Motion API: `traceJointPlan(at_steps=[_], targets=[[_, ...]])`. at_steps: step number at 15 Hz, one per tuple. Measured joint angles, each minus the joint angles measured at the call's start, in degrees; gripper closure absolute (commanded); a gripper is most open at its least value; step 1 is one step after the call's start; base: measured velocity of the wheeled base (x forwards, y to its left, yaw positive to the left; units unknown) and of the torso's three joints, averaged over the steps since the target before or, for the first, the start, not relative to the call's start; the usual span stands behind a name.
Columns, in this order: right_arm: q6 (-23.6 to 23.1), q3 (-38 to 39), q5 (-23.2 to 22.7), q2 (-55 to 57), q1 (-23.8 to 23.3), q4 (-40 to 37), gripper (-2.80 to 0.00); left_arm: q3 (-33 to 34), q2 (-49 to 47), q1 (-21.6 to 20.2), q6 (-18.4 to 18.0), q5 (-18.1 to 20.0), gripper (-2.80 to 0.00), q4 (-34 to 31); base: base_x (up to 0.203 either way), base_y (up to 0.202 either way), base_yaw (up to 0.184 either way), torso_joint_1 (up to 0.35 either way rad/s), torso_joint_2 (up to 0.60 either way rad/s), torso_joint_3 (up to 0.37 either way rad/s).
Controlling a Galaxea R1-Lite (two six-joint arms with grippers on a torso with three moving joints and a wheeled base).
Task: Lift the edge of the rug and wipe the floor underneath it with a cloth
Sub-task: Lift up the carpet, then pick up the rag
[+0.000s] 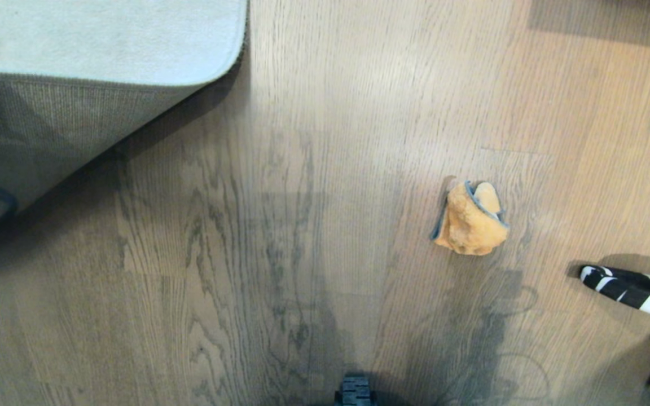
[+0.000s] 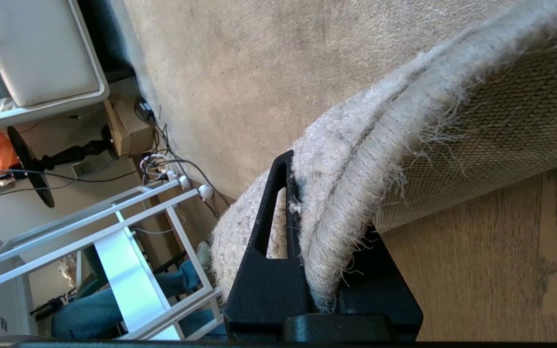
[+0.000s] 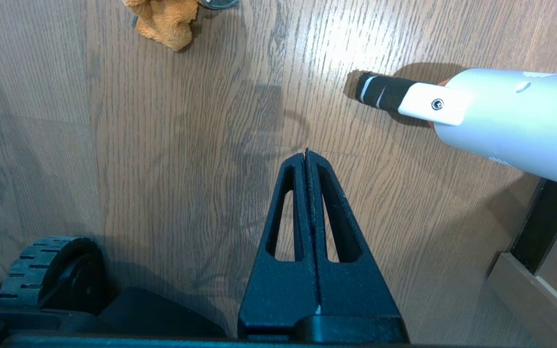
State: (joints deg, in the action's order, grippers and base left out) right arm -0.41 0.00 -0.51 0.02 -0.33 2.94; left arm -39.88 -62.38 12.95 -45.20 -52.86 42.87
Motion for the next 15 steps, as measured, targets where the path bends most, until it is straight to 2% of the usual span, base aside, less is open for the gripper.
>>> traceJointPlan(at_steps=[15], targets=[[0.0,0.0,0.0,0.0,0.0,0.0,0.0,1.7,1.0,1.2,2.1,0.0,0.0,0.0,0.0,0.0,0.0,0.0,0.0,0.0]])
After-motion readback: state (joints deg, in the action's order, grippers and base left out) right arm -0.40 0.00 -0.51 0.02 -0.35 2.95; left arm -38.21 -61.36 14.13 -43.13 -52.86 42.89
